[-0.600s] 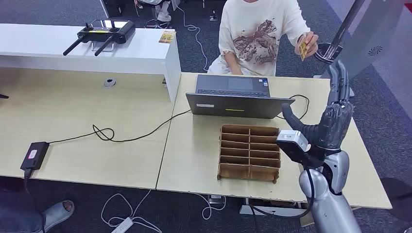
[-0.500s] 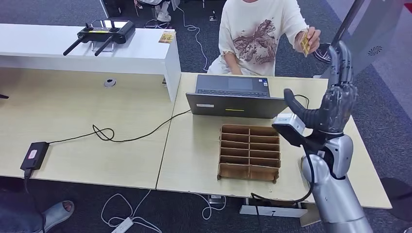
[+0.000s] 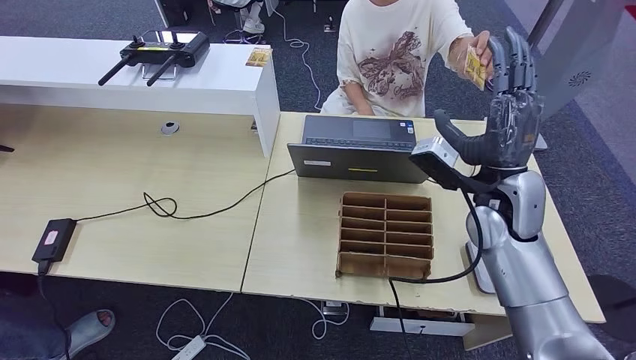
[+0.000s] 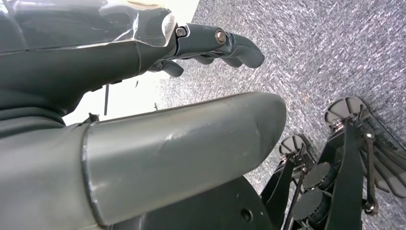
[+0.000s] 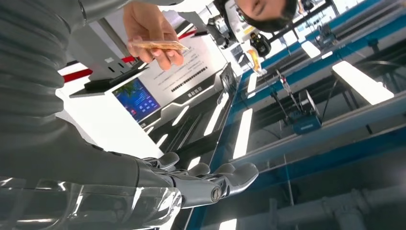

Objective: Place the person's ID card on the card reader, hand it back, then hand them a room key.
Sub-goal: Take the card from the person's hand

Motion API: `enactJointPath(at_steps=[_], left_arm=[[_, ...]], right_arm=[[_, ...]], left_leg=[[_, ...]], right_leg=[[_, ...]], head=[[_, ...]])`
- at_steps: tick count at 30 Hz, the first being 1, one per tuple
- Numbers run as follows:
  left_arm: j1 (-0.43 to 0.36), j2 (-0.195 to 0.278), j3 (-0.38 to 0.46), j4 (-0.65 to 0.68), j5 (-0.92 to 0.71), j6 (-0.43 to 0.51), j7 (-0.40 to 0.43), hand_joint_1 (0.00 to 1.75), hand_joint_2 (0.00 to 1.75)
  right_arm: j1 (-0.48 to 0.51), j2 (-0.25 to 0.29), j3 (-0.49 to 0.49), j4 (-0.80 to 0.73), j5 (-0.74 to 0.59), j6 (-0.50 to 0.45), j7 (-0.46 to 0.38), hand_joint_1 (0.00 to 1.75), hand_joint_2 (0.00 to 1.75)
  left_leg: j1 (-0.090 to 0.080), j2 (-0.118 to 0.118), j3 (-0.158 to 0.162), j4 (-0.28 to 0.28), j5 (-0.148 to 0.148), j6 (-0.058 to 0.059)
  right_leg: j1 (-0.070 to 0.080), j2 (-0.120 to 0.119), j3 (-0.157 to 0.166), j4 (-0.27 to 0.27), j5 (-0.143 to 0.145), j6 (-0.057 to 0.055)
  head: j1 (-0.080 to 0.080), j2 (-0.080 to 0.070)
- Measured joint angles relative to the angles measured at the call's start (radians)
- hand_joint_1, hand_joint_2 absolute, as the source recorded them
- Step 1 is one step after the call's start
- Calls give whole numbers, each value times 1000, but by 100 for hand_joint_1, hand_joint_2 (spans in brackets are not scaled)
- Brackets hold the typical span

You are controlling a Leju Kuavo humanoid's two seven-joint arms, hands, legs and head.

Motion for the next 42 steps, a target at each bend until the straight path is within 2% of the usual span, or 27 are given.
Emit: enactJointPath(at_steps=[10,22,39,40,42], left_arm=[[-8,1,0,0,-1,40,12,0,0],[-11,-2,0,0,24,86,-5,0,0],[-13,-9,0,0,35,101,-14,0,0],[-13,-9,0,0,36,101,-16,0,0],[-13,-9,0,0,38,101,-18,0,0]], right_arm=[[-207,-4,64,257,222,131,126,0,175],[-339,-21,108,481,438,261,217,0,175],[-402,-34,138,602,440,297,218,1,175],[-406,-35,138,606,439,297,216,22,175],[-413,-36,138,615,437,296,211,92,175]], left_leg=[[0,-1,0,0,2,0],[0,-1,0,0,2,0],[0,-1,0,0,2,0],[0,-1,0,0,2,0],[0,-1,0,0,2,0]], right_leg=[[0,-1,0,0,2,1],[0,-1,0,0,2,1],[0,0,0,0,2,1],[0,0,0,0,2,1],[0,0,0,0,2,1]], head=[[0,0],[0,0],[0,0],[0,0],[0,0]])
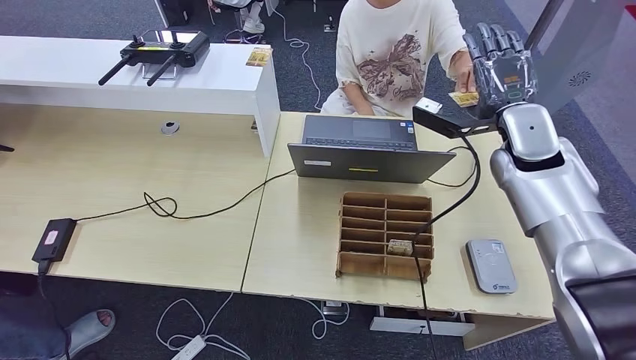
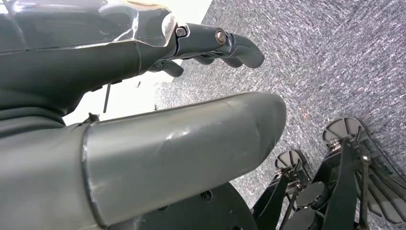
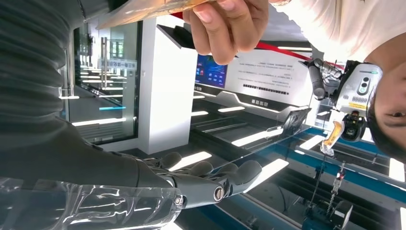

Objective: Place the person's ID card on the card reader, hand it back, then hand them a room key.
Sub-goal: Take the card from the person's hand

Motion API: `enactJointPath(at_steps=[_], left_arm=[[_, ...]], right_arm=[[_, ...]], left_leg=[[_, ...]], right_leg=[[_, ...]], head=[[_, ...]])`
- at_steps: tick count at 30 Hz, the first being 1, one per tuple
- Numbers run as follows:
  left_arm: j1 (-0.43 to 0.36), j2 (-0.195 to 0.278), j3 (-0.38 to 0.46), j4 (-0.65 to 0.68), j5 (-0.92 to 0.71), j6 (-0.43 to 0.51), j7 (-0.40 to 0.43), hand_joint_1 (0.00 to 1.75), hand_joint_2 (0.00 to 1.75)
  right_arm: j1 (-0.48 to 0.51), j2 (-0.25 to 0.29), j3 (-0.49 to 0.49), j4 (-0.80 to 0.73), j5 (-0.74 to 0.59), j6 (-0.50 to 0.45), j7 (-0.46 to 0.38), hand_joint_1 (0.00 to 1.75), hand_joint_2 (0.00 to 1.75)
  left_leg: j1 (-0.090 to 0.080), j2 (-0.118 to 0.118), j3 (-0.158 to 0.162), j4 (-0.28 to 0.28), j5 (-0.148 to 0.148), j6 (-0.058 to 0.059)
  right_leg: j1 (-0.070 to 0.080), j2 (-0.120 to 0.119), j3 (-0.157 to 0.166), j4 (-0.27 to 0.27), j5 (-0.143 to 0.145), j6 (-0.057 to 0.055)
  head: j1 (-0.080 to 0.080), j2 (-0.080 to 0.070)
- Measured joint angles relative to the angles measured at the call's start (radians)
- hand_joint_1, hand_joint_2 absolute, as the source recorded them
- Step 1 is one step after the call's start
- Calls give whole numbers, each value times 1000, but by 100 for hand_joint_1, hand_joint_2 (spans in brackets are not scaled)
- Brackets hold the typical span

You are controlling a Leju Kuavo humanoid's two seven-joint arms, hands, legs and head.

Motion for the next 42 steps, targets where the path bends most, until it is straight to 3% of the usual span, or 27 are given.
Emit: enactJointPath(at_steps=[1,2,6,12,36,42], left_arm=[[0,0,0,0,1,0,-1,0,0],[0,0,0,0,2,0,-1,0,0],[0,0,0,0,3,-4,-2,0,0],[0,0,0,0,3,-14,-3,0,0],[0,0,0,0,9,-19,-3,0,0],[0,0,0,0,14,-23,-9,0,0]], right_arm=[[-4,0,0,4,-1,-1,-2,127,175],[-7,0,0,8,-4,-2,-3,141,175],[-15,0,0,20,-15,-5,-5,139,175],[-15,0,0,30,-17,-21,-4,175,175],[-14,0,-1,33,-14,-29,4,175,175],[-8,0,-18,23,-36,-123,-33,175,175]], left_leg=[[0,0,0,0,0,0],[0,0,0,0,0,0],[0,0,0,0,0,0],[0,0,0,0,0,0],[0,0,0,0,0,0],[0,0,0,0,0,0]], right_leg=[[0,0,0,0,0,0],[0,0,0,0,0,0],[0,0,0,0,0,0],[0,0,0,0,0,0],[0,0,0,0,0,0],[0,0,0,0,0,0]], head=[[0,0],[0,0],[0,0],[0,0],[0,0],[0,0]])
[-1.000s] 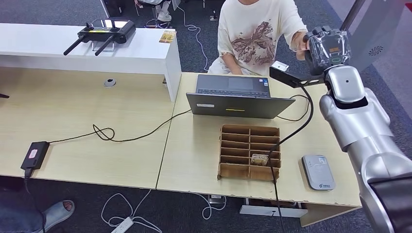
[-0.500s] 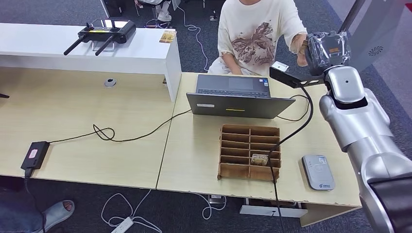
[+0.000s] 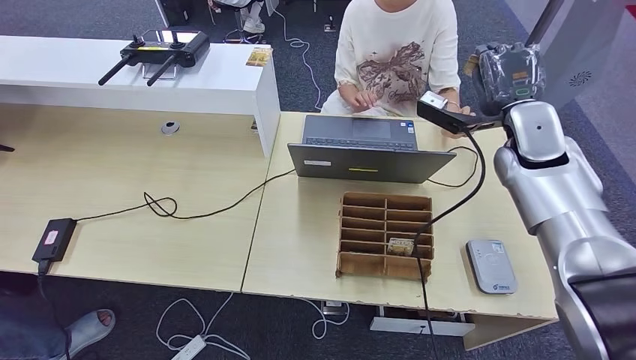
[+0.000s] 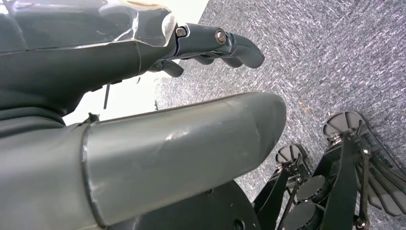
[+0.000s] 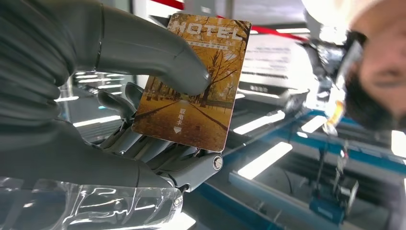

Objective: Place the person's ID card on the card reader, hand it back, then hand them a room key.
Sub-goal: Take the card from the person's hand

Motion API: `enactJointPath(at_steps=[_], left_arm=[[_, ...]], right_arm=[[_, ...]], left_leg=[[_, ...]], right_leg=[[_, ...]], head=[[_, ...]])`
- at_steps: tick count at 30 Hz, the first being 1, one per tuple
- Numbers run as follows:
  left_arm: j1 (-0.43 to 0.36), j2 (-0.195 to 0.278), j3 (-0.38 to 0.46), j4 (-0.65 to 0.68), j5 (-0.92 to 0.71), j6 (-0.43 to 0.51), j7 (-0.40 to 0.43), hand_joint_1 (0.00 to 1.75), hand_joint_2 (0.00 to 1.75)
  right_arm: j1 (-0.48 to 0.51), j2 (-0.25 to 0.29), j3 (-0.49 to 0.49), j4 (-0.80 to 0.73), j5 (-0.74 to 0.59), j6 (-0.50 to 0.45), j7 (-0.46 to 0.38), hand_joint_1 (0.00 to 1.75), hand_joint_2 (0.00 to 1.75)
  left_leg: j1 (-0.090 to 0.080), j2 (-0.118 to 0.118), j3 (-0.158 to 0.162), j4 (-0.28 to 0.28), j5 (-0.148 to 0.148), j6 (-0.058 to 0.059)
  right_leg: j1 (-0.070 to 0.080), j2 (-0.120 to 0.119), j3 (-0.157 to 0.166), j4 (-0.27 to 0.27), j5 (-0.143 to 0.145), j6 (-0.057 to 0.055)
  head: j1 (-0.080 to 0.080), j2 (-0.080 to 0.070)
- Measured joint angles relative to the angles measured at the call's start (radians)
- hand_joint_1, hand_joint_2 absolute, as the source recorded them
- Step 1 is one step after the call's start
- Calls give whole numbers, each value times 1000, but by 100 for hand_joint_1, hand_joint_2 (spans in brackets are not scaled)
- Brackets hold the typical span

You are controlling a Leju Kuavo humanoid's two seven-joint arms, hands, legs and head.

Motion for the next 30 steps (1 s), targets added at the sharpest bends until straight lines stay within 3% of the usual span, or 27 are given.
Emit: enactJointPath(at_steps=[4,8,15,24,27,30], left_arm=[[0,0,0,0,1,-8,-1,0,0],[0,-3,0,0,1,-11,0,0,0],[0,-9,0,0,-1,-20,0,0,0],[0,-9,0,0,-1,-23,-1,0,0],[0,-9,0,0,-1,-26,-2,0,0],[0,-10,0,0,1,-29,-4,0,0]], right_arm=[[40,0,-31,-63,-69,-55,-54,175,175],[154,-3,-77,-208,-230,-77,-140,175,175],[337,-43,-158,-496,-526,-28,-249,175,175],[409,-82,-203,-637,-565,-13,-267,175,175],[430,-87,-216,-662,-665,37,-299,175,175],[485,-92,-249,-708,-922,188,-361,175,175]], left_leg=[[0,0,0,0,0,0],[0,0,0,0,0,0],[0,0,0,0,0,0],[0,0,0,0,0,0],[0,0,0,0,0,0],[0,-1,0,0,0,0]], right_leg=[[0,0,0,0,0,0],[0,0,0,0,0,0],[0,0,0,0,0,0],[0,0,0,0,0,0],[0,0,0,0,0,0],[0,-1,0,0,0,0]], head=[[0,0],[0,0],[0,0],[0,0],[0,0],[0,0]])
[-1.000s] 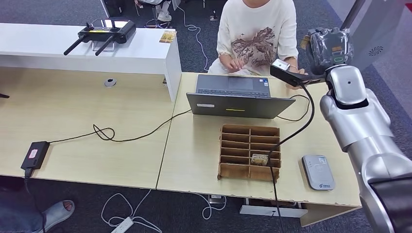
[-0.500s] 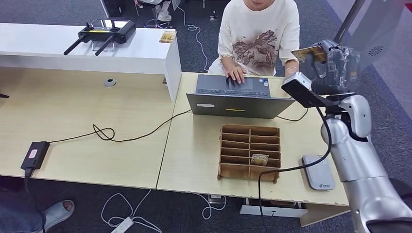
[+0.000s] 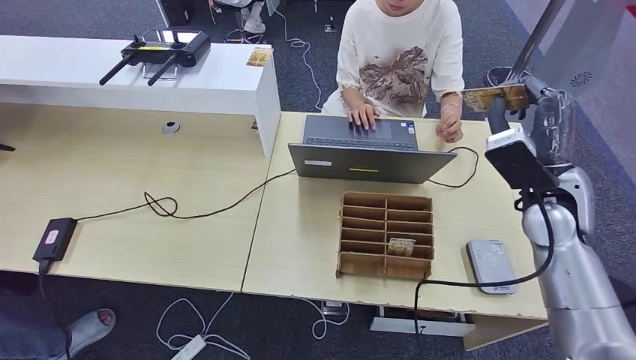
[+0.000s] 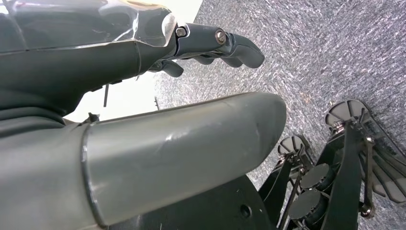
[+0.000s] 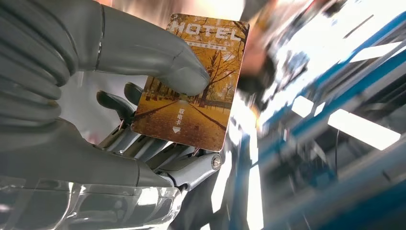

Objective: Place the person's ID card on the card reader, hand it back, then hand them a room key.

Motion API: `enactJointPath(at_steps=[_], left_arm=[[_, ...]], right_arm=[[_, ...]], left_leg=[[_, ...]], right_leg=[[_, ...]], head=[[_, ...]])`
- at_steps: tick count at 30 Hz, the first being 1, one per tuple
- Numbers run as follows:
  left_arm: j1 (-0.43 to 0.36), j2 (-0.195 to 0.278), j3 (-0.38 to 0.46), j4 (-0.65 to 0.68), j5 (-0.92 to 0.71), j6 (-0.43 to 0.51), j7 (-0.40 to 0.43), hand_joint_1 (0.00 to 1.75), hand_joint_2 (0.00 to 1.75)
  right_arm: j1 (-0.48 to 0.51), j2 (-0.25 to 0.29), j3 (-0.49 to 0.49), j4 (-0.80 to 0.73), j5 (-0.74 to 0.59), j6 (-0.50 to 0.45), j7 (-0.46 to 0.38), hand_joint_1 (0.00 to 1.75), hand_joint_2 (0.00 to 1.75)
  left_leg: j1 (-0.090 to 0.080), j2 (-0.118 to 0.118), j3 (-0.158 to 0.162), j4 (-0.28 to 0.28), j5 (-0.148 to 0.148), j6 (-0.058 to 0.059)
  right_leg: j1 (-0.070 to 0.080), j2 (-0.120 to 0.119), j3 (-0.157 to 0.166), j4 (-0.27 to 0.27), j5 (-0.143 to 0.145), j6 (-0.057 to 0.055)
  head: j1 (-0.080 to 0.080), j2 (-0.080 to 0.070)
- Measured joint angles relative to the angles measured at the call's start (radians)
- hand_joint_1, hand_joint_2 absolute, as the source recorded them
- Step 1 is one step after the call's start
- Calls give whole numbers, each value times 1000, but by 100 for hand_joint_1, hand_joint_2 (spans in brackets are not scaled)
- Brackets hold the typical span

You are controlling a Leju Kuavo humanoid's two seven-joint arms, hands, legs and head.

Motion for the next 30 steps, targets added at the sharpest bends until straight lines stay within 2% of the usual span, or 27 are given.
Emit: enactJointPath(at_steps=[4,10,14,20,30], left_arm=[[0,-3,0,0,1,-1,-6,0,0],[3,-4,0,0,4,-9,-8,0,0],[3,-4,0,0,8,-13,-4,0,0],[2,-4,0,0,9,-12,5,0,0],[2,-5,0,0,9,-12,5,0,0]], right_arm=[[94,-26,-71,-54,-320,198,-59,175,175],[264,-117,-212,-107,-552,353,-69,175,175],[357,-189,-298,-115,-634,447,-11,175,175],[405,-287,-354,-95,-722,534,40,175,175],[465,-326,-379,-96,-729,541,51,175,175]], left_leg=[[0,-2,-1,0,0,1],[0,-4,-2,0,-1,2],[0,-4,-3,0,-2,2],[0,-3,-2,0,-2,2],[0,-2,-2,0,-2,2]], right_leg=[[0,-1,0,-1,0,0],[0,-3,0,-3,0,1],[0,-3,0,-3,0,1],[0,-2,-1,-2,0,1],[0,-1,-1,-2,0,1]], head=[[0,0],[0,0],[0,0],[0,0],[0,0]])
